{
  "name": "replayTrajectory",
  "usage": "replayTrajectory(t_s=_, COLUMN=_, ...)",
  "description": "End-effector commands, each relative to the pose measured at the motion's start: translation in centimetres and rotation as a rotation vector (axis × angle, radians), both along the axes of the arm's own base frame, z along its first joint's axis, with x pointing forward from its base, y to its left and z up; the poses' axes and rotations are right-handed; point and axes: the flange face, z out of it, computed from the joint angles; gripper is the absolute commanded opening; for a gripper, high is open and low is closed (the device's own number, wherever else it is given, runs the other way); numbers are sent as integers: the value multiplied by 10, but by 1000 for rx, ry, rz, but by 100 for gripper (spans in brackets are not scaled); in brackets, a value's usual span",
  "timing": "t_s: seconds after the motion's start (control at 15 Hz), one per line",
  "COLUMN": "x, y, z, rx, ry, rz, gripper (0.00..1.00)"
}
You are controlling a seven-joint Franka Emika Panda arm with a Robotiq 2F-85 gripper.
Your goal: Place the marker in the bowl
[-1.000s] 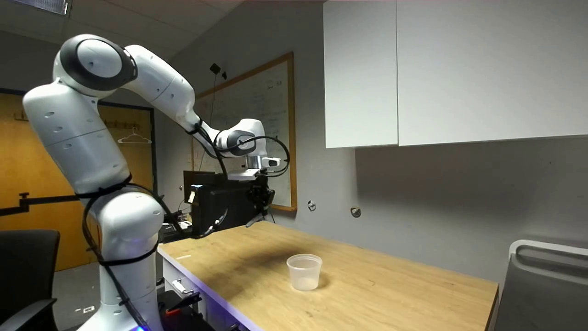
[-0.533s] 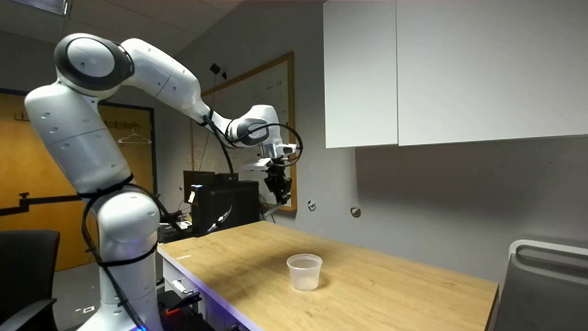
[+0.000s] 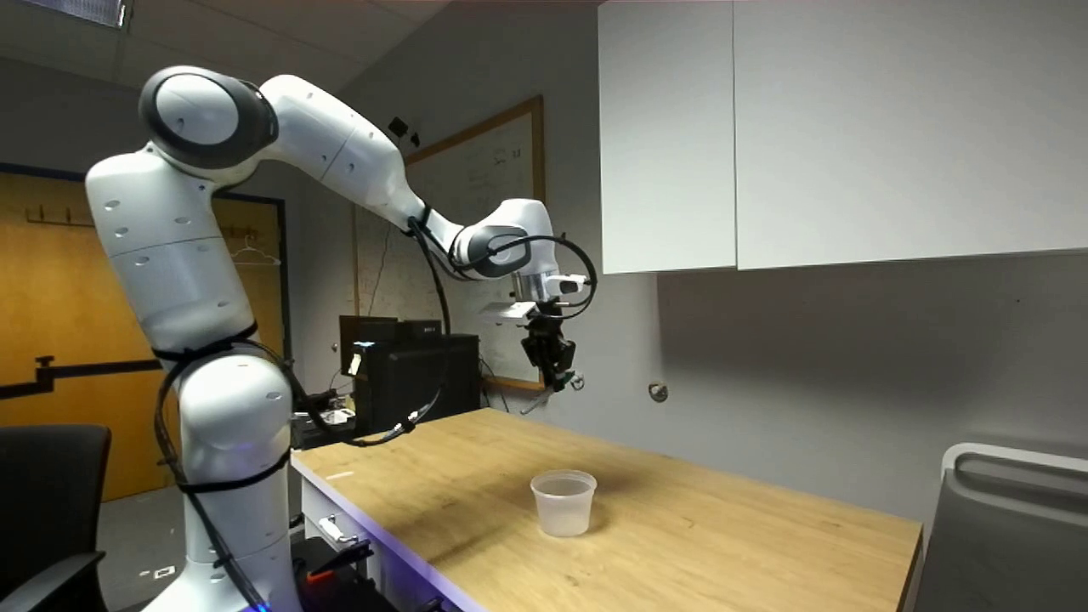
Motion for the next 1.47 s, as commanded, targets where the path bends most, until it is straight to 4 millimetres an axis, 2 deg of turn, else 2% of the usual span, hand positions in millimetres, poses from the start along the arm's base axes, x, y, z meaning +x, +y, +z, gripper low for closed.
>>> replayTrajectory(t_s=0.0, x=20, y=-35, z=-10, rx=-11, ry=24, rz=4, gripper=10)
replayTrajectory(t_s=0.33, x=37, y=-60, z=-37, rx=-1, ry=60, rz=-7, gripper=10)
replayTrajectory(t_s=0.73, x=52, y=-63, z=-89, rx=72, ry=56, rz=-45, gripper=10)
replayTrajectory(t_s=1.07, x=44, y=-73, z=-121, rx=95, ry=24, rz=-63, gripper=10)
replayTrajectory(t_s=1.4, x=20, y=-89, z=-135, rx=110, ry=-6, rz=-97, gripper=10)
